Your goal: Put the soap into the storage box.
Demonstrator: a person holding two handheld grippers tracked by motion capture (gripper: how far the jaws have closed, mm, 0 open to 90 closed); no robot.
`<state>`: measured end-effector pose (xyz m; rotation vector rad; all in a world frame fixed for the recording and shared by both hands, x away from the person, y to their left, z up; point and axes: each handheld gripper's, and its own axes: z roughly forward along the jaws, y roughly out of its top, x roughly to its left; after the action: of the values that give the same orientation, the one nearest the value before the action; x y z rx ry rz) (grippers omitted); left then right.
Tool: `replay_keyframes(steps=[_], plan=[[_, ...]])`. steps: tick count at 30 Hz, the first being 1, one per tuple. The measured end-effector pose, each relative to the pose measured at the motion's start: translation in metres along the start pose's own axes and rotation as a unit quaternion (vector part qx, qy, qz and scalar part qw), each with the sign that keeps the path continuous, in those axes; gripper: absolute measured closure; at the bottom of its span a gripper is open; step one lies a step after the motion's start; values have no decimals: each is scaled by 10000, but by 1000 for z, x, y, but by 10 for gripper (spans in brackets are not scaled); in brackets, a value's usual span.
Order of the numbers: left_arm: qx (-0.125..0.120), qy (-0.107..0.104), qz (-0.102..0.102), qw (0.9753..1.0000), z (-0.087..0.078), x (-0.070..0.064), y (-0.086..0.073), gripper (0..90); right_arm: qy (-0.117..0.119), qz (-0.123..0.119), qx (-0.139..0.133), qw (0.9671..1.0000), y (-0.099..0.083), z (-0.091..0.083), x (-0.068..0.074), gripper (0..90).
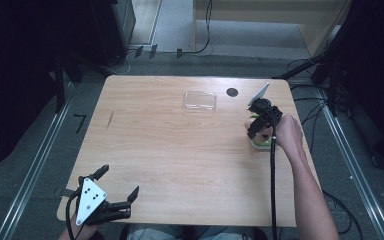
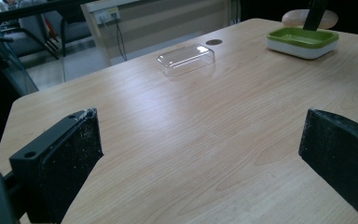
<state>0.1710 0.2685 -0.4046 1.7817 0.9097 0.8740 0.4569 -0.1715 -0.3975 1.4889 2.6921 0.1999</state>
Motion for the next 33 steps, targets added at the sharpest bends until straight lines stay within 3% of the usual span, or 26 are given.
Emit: replay_keyframes(steps=[21,33], plan=[[-1,-10,10,10000,0,0,0,0,-94,382,-158,9991,-3,8,-16,333],[-3,-20,18,10000,1,0,0,0,-111,731,-221,9970,-6,14,-25,333]])
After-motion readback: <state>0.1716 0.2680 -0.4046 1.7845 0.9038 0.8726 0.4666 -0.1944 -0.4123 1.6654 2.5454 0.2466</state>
